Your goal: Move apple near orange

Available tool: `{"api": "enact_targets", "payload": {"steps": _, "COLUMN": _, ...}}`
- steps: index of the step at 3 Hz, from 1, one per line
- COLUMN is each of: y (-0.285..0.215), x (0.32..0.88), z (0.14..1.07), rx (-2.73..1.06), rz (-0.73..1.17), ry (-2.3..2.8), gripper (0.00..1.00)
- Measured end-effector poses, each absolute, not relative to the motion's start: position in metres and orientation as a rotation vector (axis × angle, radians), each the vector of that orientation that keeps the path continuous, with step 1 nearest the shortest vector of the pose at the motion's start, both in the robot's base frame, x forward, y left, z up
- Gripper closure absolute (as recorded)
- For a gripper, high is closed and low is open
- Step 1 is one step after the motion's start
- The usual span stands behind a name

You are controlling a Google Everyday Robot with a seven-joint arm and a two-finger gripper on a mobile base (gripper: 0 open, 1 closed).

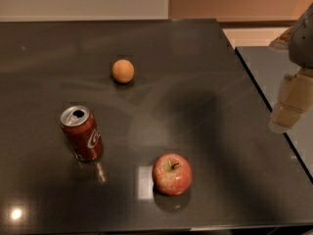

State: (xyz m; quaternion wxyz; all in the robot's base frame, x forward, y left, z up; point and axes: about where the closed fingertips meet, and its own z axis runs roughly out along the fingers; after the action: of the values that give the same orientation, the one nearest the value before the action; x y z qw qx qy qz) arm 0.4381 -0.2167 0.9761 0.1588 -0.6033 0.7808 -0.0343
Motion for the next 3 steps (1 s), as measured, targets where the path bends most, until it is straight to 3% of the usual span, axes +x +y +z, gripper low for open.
{"api": "enact_targets", "payload": {"steps": 2, "y": -0.198, "x": 0.439, "z": 0.973, "rx": -1.763, "rz": -0.04, "ry": 2.176, "gripper": 0.0}}
{"api": "enact_targets", "payload": {"steps": 3, "y": -0.169, "x": 0.435, "z": 0.961, "rx": -1.808, "rz": 0.08, "ry": 2.093, "gripper": 0.0}}
